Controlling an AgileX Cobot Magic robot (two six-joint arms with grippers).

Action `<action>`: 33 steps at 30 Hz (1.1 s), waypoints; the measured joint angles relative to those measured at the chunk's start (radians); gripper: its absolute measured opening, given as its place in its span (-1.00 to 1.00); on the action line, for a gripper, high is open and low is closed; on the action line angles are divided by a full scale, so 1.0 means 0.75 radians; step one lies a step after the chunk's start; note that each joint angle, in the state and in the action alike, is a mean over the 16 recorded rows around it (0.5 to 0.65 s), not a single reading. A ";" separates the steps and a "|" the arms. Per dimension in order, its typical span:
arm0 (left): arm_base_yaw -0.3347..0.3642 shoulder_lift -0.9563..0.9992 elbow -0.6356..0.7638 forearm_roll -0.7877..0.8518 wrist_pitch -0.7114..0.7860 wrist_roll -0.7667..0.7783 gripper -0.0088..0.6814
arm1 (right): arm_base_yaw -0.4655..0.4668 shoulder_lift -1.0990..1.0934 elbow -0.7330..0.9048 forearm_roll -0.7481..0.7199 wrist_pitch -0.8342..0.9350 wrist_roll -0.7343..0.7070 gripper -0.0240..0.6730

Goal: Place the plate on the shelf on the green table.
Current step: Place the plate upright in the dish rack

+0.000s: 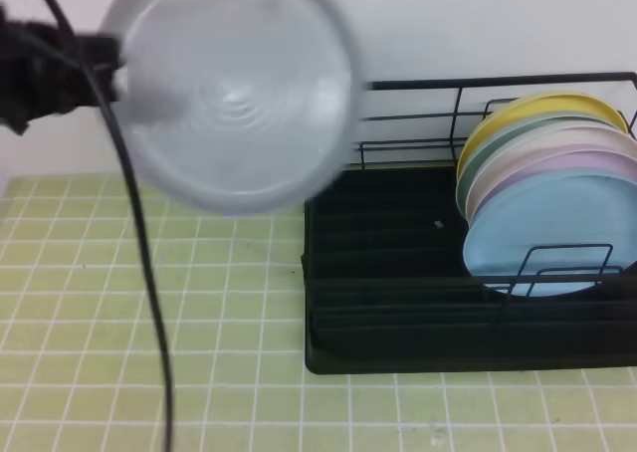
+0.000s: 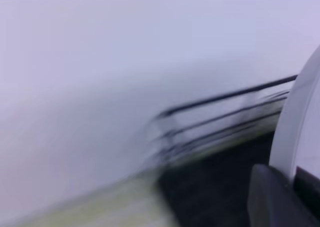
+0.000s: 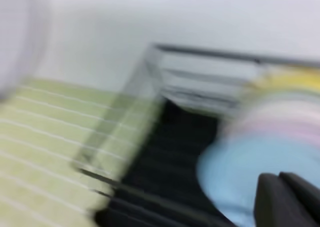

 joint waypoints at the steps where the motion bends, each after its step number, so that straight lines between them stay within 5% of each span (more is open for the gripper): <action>1: -0.019 -0.031 0.000 -0.055 -0.002 0.055 -0.96 | 0.000 0.000 -0.010 0.082 0.027 -0.075 -0.94; 9: -0.238 -0.177 0.000 -0.534 -0.035 0.564 -0.96 | 0.000 0.000 -0.067 0.709 0.214 -0.580 -0.93; 13: -0.359 -0.192 0.000 -0.721 -0.055 0.799 -0.96 | 0.000 -0.001 -0.077 0.912 0.266 -0.684 -0.84; 21: -0.497 -0.194 0.000 -1.006 -0.089 1.166 -0.96 | 0.000 -0.001 -0.078 1.103 0.294 -0.727 -0.35; 28: -0.524 -0.193 0.000 -1.189 -0.116 1.335 -0.96 | 0.000 0.003 -0.078 1.214 0.363 -0.746 0.11; 33: -0.524 -0.186 0.000 -1.259 -0.114 1.389 -0.96 | 0.000 0.028 -0.078 1.273 0.425 -0.746 0.25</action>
